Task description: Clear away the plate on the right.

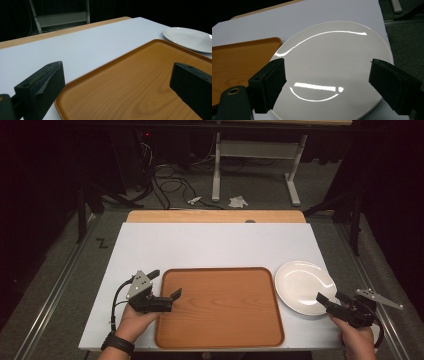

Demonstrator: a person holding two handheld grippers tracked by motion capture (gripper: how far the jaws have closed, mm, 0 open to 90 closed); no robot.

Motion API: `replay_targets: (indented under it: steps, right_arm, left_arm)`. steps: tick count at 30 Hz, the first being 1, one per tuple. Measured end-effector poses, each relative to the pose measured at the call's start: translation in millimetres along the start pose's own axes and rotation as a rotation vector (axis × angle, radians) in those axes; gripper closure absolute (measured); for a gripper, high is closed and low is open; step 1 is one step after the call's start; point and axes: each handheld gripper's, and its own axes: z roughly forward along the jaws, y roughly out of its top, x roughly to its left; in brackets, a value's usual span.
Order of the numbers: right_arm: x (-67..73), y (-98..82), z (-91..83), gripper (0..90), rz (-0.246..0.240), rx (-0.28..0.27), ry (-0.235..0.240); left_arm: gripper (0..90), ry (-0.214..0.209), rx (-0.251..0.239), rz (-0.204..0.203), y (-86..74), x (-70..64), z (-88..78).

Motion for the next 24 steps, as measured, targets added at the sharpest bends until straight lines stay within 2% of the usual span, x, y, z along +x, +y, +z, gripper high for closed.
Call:
replay_targets:
  steps: [11,18,22,23,24]
  right_arm:
    - [-10.2,-6.0,-1.5,15.9,0.054,0.029,-0.026]
    - [-12.0,-8.4,-0.6,16.8,0.082,0.056,-0.034]
    - [-13.8,-9.6,-0.7,18.6,0.116,0.066,-0.040]
    - [-16.4,-10.6,-0.5,20.5,0.146,0.073,-0.033]
    - [-16.4,-10.6,-0.5,20.5,0.146,0.073,-0.033]
  left_arm:
    - [0.5,0.007,-0.026,-0.005,2.2,1.7,-1.0]
    - [0.5,0.010,-0.042,-0.004,2.7,2.2,-2.9]
    - [0.5,0.006,-0.040,0.000,2.8,1.2,-2.5]
    - [0.5,0.005,-0.039,0.005,2.9,1.1,-2.5]
    - [0.5,0.004,-0.038,0.005,3.0,0.8,-2.6]
